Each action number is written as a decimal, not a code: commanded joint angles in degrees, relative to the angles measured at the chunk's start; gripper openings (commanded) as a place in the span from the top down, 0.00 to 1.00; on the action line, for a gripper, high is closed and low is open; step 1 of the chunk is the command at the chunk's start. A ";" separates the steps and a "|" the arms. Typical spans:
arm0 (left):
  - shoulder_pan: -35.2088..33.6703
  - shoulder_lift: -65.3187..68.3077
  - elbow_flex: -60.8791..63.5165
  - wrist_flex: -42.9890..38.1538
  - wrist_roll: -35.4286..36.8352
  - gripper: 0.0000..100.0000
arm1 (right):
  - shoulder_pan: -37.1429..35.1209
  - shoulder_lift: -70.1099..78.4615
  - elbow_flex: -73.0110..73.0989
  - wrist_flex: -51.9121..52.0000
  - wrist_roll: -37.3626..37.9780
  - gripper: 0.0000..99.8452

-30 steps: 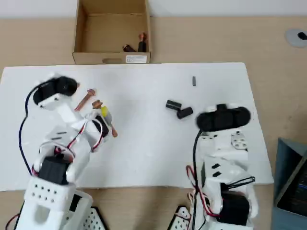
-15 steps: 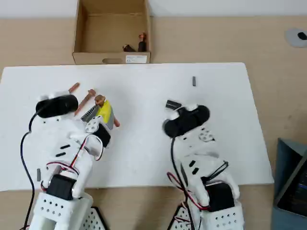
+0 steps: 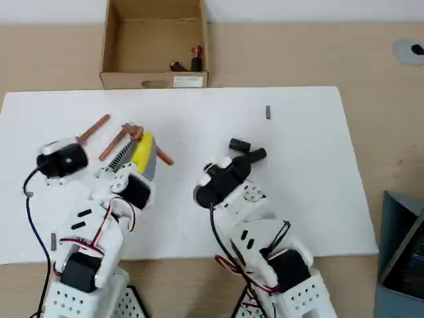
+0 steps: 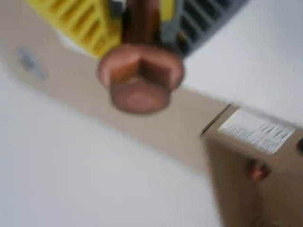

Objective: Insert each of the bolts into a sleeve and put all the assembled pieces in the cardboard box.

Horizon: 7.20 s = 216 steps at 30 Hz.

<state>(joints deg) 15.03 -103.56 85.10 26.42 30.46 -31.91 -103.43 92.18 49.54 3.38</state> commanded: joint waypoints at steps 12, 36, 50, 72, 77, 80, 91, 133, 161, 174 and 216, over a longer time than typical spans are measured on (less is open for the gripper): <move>6.42 -0.84 -7.30 2.55 6.07 1.00 | -7.16 -6.81 -0.13 -7.74 2.20 0.99; 5.54 -0.84 -0.18 -1.93 2.90 1.00 | -7.34 -6.81 -2.33 -10.37 8.44 0.99; 9.67 -0.84 5.10 -7.47 -0.44 1.00 | -7.34 -6.81 -2.95 -10.46 8.44 0.99; 21.45 -0.84 8.62 8.70 -8.44 1.00 | -7.16 -6.81 -3.47 -10.46 8.44 0.99; 17.32 -0.84 8.09 8.88 -8.53 0.89 | -7.08 -6.81 -3.47 -10.37 8.44 0.99; 14.42 -0.66 8.00 9.23 -8.53 0.81 | -7.08 -6.81 -3.38 -10.29 8.44 0.99; 10.37 -0.84 -3.60 22.51 -7.30 0.80 | -7.08 -6.81 -2.07 -10.29 8.44 0.99; -21.80 -0.84 9.93 29.27 -32.09 1.00 | 7.69 25.45 -33.45 -2.29 -4.04 0.99; -21.89 -0.84 10.64 29.27 -31.65 1.00 | 7.78 122.59 -115.03 -16.09 10.02 0.99; -21.89 -0.84 10.64 29.27 -31.65 1.00 | 8.40 155.74 -153.98 -15.03 22.77 0.88; -21.89 -0.84 10.64 29.27 -31.65 1.00 | 15.43 150.37 -187.65 52.48 23.21 0.94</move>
<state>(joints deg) -6.59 -104.09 95.91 55.69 -1.10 -17.85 52.70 -92.79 97.36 26.24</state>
